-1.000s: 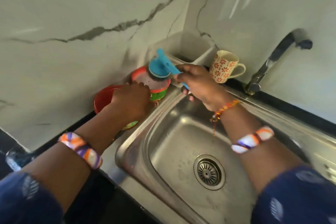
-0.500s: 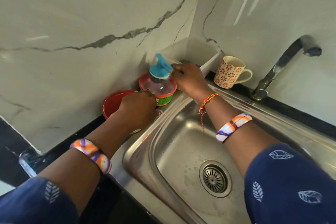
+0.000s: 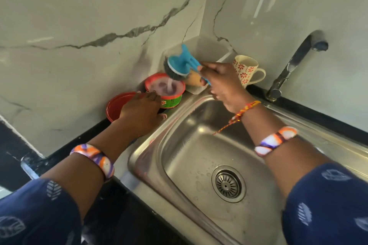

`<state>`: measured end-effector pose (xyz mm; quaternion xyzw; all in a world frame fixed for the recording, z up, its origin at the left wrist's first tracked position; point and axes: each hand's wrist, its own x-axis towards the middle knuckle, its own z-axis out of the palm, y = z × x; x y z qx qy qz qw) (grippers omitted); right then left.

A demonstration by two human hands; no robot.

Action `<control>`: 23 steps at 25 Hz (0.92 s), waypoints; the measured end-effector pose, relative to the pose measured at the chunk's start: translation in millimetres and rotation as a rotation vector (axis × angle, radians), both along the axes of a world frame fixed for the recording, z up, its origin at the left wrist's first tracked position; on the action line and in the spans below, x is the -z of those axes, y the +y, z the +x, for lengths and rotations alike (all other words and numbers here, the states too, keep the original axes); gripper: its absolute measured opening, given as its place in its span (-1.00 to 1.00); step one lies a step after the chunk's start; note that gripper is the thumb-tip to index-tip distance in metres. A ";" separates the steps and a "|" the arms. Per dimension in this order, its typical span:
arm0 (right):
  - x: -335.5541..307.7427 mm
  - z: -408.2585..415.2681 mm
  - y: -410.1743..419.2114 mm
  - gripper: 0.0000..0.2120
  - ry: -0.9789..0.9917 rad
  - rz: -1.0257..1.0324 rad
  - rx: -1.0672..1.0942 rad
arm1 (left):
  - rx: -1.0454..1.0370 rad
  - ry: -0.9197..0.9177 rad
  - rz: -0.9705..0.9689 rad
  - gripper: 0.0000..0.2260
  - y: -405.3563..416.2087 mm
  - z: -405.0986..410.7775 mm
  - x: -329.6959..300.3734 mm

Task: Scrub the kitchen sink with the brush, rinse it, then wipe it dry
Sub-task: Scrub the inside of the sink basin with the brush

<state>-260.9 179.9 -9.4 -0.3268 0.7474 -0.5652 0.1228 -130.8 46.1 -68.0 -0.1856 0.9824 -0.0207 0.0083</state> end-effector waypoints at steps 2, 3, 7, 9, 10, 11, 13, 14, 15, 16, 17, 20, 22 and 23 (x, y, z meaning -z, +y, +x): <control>2.6 -0.2 46.7 -0.90 -0.114 0.027 -0.055 | -0.002 0.052 0.031 -0.53 7.6 5.5 -4.7; 11.4 -2.9 74.6 -0.92 -0.153 0.102 -0.086 | 0.012 0.087 0.049 -0.54 14.4 8.7 -7.8; 93.8 2.5 176.6 -0.84 -0.332 0.823 -0.339 | 0.105 0.040 0.162 -0.49 52.8 13.9 0.0; 134.3 9.4 197.5 -0.83 -0.303 1.092 -0.460 | 0.113 -0.075 0.142 -0.42 61.4 9.3 12.7; 147.9 9.7 193.5 -0.85 -0.246 1.085 -0.473 | 0.102 -0.127 0.117 -0.39 60.6 6.8 17.4; 157.7 7.1 180.8 -0.87 -0.138 1.026 -0.486 | 0.086 -0.173 0.090 -0.35 58.8 4.9 20.2; 171.6 6.0 141.0 -0.87 0.115 0.881 -0.520 | 0.045 -0.234 0.029 -0.32 55.2 4.3 26.5; 174.1 7.8 121.3 -0.84 0.128 0.829 -0.513 | 0.021 -0.256 -0.001 -0.30 56.5 4.1 30.1; 175.6 9.9 106.7 -0.81 0.071 0.787 -0.495 | 0.001 -0.271 -0.027 -0.28 58.2 3.7 32.7; 178.1 11.2 101.3 -0.79 0.027 0.773 -0.504 | -0.006 -0.282 -0.050 -0.26 59.4 2.7 34.6; 179.4 11.4 106.0 -0.80 0.009 0.802 -0.552 | -0.009 -0.291 -0.071 -0.26 61.3 1.2 34.9; 172.0 -5.7 158.6 -0.81 -0.024 1.232 -0.835 | 0.001 -0.316 -0.130 -0.31 59.5 -1.2 30.6; 161.9 -21.1 186.7 -0.68 -0.016 1.549 -0.993 | -0.006 -0.343 -0.145 -0.35 56.4 -2.4 28.2; 160.5 -26.3 189.2 -0.64 -0.002 1.583 -1.032 | -0.004 -0.361 -0.154 -0.36 55.8 -3.7 27.3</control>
